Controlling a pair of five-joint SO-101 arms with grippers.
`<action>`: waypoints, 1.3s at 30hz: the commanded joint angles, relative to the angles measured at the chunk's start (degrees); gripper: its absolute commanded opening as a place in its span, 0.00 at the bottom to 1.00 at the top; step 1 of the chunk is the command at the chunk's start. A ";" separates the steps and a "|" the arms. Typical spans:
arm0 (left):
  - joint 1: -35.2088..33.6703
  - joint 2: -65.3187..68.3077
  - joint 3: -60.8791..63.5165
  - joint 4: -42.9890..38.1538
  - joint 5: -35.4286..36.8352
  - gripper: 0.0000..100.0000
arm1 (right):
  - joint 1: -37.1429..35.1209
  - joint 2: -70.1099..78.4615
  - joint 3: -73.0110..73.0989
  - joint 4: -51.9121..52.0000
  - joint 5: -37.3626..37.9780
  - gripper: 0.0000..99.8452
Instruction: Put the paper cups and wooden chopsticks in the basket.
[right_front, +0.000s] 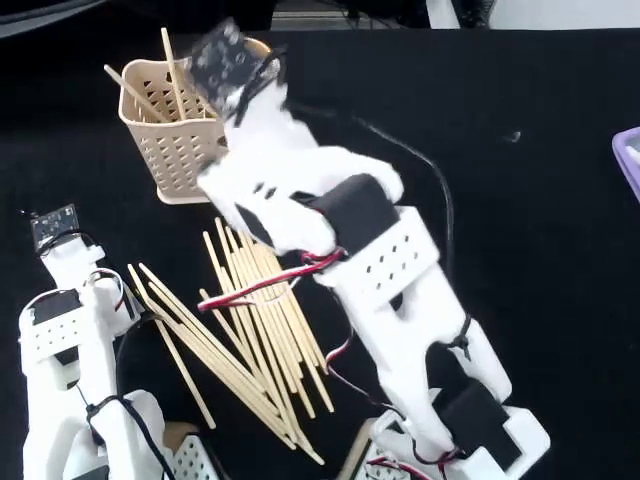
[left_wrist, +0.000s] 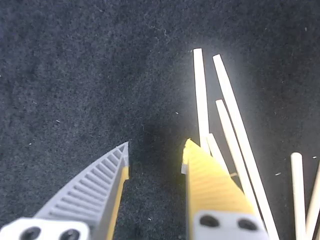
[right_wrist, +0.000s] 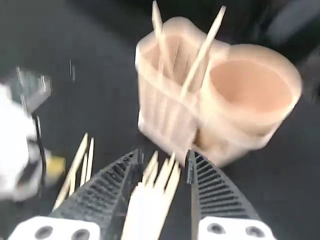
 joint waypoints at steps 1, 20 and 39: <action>0.66 -1.32 -0.48 -0.70 0.70 0.17 | 1.23 -3.91 11.65 3.78 2.81 0.15; 0.66 -1.32 -0.48 -0.70 0.70 0.17 | 5.54 16.48 43.65 -29.80 6.42 0.22; 0.66 -1.32 -0.57 -0.70 0.62 0.17 | 9.23 27.12 35.38 -19.60 13.27 0.03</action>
